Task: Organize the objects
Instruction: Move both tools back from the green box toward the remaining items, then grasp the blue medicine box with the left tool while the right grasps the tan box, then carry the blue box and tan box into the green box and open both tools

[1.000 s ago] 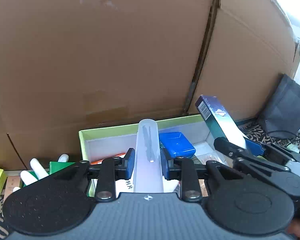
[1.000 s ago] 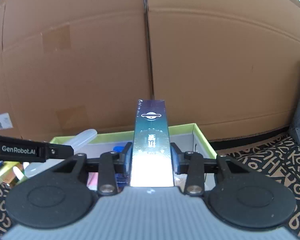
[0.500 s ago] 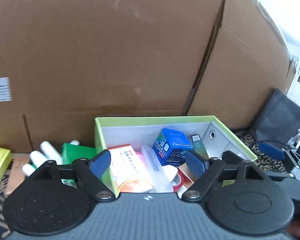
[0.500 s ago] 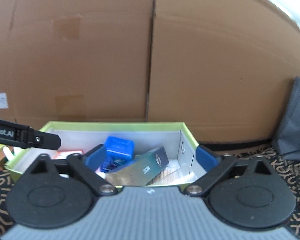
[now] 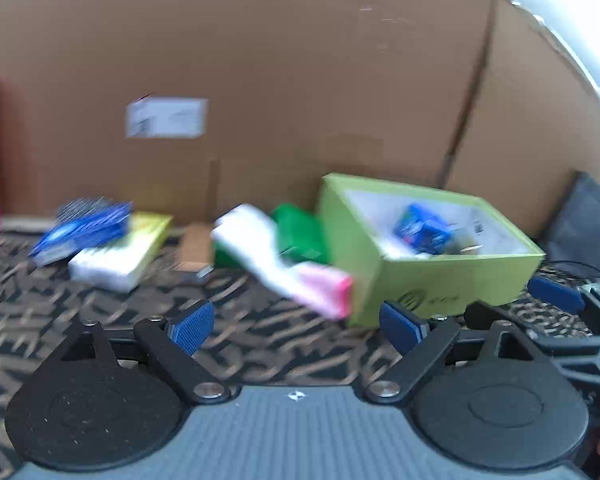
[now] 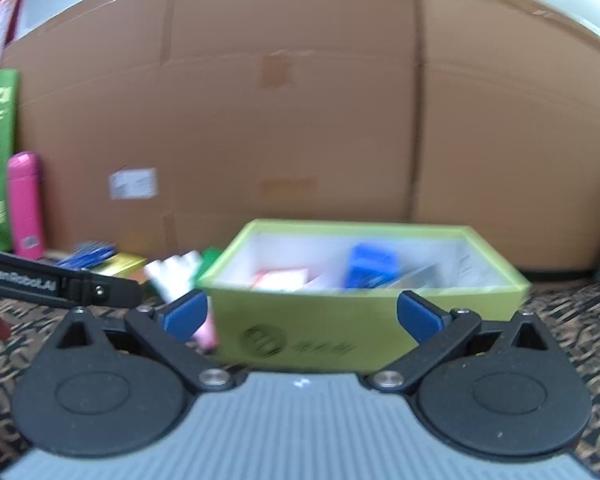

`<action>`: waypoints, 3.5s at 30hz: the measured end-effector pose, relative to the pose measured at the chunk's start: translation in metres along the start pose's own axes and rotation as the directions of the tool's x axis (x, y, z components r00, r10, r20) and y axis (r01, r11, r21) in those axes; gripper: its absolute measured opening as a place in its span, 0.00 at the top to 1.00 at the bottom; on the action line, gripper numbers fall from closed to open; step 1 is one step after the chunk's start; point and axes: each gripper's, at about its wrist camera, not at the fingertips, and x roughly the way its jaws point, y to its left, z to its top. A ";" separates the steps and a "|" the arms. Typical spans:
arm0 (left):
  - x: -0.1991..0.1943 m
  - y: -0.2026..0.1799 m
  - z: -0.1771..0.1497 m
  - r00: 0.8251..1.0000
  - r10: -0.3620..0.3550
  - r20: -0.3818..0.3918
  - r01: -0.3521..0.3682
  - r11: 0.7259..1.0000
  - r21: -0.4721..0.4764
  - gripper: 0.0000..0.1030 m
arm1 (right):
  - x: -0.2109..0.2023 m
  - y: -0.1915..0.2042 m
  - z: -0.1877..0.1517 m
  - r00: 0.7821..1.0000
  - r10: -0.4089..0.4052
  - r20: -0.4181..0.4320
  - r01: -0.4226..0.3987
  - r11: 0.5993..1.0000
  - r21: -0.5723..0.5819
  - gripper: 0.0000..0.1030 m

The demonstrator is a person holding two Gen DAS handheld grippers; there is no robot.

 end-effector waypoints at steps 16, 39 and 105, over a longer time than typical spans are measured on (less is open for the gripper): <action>0.009 0.155 0.031 0.967 0.255 0.011 -0.252 0.961 -0.115 0.10 | 0.020 0.095 -0.010 0.970 0.217 -0.108 -0.226 0.970 -0.086 0.00; 0.071 0.241 0.059 0.997 0.054 -0.049 -0.064 0.966 -0.252 0.11 | 0.201 0.231 0.030 0.913 0.342 -0.224 -0.399 0.863 -0.308 0.01; 0.009 0.066 -0.026 0.967 -0.052 -0.249 0.114 0.963 0.243 0.43 | 0.060 0.102 -0.030 0.920 0.203 -0.334 -0.244 0.966 -0.084 0.70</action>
